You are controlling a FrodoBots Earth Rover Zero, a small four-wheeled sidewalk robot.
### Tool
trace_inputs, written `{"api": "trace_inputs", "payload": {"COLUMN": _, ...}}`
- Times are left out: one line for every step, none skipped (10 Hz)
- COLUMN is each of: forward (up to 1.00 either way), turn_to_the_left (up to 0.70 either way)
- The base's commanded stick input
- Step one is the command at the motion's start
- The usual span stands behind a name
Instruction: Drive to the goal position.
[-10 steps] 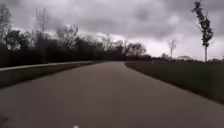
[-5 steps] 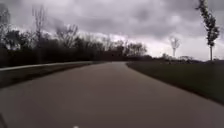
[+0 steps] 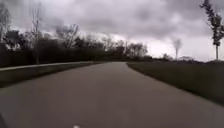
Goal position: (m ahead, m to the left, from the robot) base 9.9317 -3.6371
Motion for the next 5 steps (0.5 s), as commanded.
{"api": "trace_inputs", "payload": {"forward": 1.00, "turn_to_the_left": 0.00}}
{"api": "trace_inputs", "payload": {"forward": 1.00, "turn_to_the_left": 0.00}}
{"api": "trace_inputs", "payload": {"forward": 1.00, "turn_to_the_left": 0.00}}
{"api": "trace_inputs", "payload": {"forward": 1.00, "turn_to_the_left": 0.00}}
{"api": "trace_inputs", "payload": {"forward": 0.00, "turn_to_the_left": 0.00}}
